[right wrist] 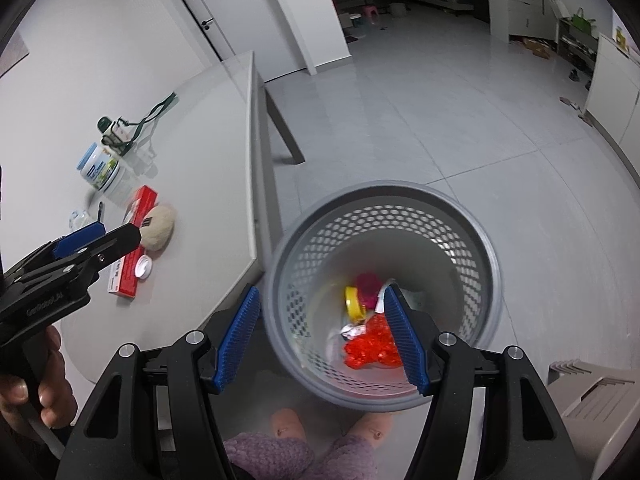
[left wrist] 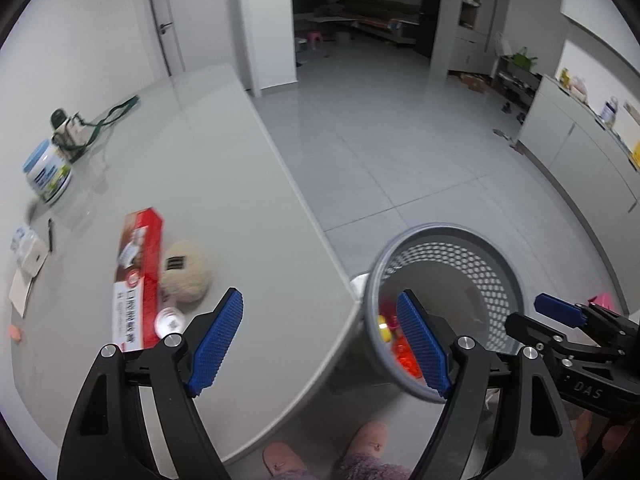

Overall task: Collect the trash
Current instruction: 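Move both tools back over the table toward the toothpaste box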

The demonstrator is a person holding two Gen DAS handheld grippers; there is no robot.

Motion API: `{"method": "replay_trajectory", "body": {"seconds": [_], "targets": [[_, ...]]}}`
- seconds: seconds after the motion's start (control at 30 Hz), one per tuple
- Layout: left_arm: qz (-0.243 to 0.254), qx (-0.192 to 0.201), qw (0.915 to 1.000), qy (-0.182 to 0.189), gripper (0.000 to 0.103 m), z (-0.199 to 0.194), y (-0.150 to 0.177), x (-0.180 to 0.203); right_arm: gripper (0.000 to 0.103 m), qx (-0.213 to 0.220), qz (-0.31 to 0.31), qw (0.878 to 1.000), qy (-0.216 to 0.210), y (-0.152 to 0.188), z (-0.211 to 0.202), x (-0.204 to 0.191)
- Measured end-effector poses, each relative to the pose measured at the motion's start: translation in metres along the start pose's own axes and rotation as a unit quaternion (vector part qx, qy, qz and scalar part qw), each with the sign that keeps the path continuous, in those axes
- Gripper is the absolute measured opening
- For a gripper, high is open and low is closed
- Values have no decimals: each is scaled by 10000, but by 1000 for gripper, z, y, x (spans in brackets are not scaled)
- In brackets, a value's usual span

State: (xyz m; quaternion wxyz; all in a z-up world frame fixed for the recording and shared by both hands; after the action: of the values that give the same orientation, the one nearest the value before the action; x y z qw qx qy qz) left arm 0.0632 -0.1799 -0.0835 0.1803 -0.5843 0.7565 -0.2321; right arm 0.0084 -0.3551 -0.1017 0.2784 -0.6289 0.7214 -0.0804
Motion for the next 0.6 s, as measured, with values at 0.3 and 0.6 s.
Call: {"method": "replay_trajectory", "body": {"seconds": [0.3, 0.6], "targets": [[-532, -140, 9978, -379, 78, 9, 15, -81, 62, -229, -309, 9993, -40, 1, 21, -52], [-1086, -264, 9897, -894, 78, 29, 32, -169, 62, -390, -547, 9977, -129, 1, 41, -104]]}}
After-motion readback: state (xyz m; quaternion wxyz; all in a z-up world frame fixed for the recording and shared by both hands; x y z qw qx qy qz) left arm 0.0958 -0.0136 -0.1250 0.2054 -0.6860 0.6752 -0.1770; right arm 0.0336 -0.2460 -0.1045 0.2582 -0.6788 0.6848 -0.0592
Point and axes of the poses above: each gripper's, at about its wrist camera, not at the fingertips, and z roughly the way its jaws point, x to its right, y to its underside, the point moved 1 cm from there along z, roughly the way its jaws point, and after that the axes turned 1 degree about y, right-handed, at the moved point
